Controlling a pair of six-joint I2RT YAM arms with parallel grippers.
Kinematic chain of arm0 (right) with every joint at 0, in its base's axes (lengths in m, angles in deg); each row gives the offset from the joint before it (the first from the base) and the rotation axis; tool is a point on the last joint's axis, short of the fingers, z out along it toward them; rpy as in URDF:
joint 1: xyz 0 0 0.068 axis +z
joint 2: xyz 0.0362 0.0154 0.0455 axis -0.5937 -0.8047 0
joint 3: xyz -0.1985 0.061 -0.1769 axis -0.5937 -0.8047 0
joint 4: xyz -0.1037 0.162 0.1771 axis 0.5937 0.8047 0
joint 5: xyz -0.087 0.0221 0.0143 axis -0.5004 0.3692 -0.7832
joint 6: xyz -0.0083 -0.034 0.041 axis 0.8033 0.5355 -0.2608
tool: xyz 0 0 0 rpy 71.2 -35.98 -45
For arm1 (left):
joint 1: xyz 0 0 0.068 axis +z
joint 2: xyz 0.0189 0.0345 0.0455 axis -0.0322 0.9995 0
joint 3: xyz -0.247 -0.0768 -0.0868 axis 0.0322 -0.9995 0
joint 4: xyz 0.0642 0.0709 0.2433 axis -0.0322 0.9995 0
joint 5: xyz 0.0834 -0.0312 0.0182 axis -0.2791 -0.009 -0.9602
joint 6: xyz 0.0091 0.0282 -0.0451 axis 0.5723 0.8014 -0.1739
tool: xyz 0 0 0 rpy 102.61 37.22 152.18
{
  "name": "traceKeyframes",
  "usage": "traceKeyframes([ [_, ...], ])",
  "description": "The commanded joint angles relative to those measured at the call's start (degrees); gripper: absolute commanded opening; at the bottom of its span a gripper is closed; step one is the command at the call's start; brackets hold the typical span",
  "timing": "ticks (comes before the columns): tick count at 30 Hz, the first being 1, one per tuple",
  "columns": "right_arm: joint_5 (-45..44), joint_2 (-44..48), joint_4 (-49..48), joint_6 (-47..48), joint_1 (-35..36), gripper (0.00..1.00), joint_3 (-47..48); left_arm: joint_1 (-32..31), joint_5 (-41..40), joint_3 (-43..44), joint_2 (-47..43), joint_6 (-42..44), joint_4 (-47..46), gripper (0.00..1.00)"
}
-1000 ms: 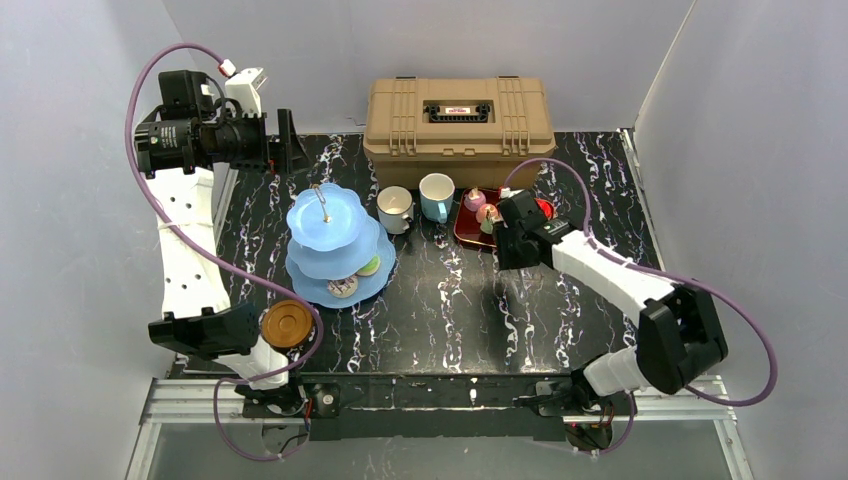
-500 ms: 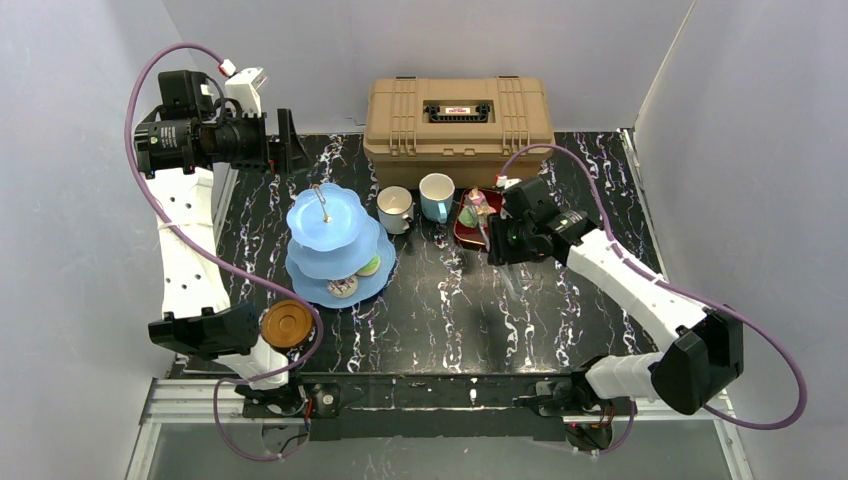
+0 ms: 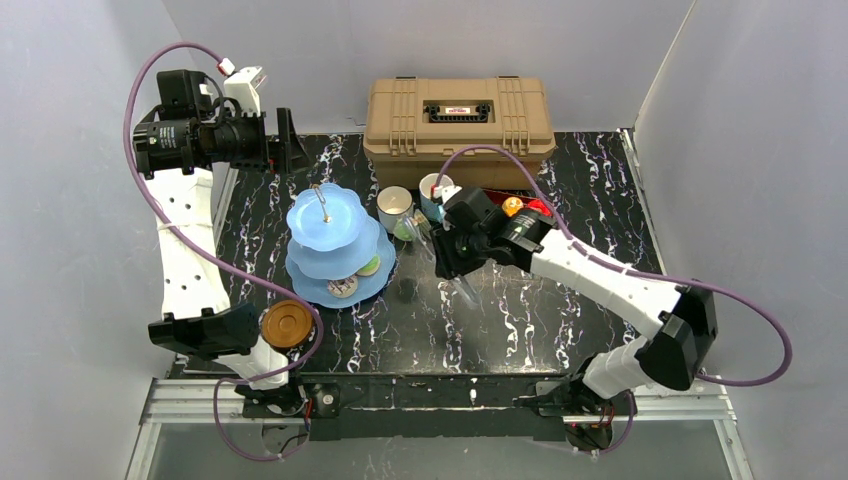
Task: Serve the afternoon tea
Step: Pick up the desert from the tray, then place the desert on the desert table.
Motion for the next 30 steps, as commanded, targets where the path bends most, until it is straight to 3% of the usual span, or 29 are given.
traceKeyframes([
  [1,-0.4,-2.5,-4.8,-1.9,2.9,0.16,4.3,0.3,1.2,1.9,-1.2,-0.1,1.2,0.95],
  [30,-2.3,-12.9,-11.5,-2.3,10.8,0.16,8.0,0.4,1.0,2.9,-1.5,0.1,2.5,0.95],
])
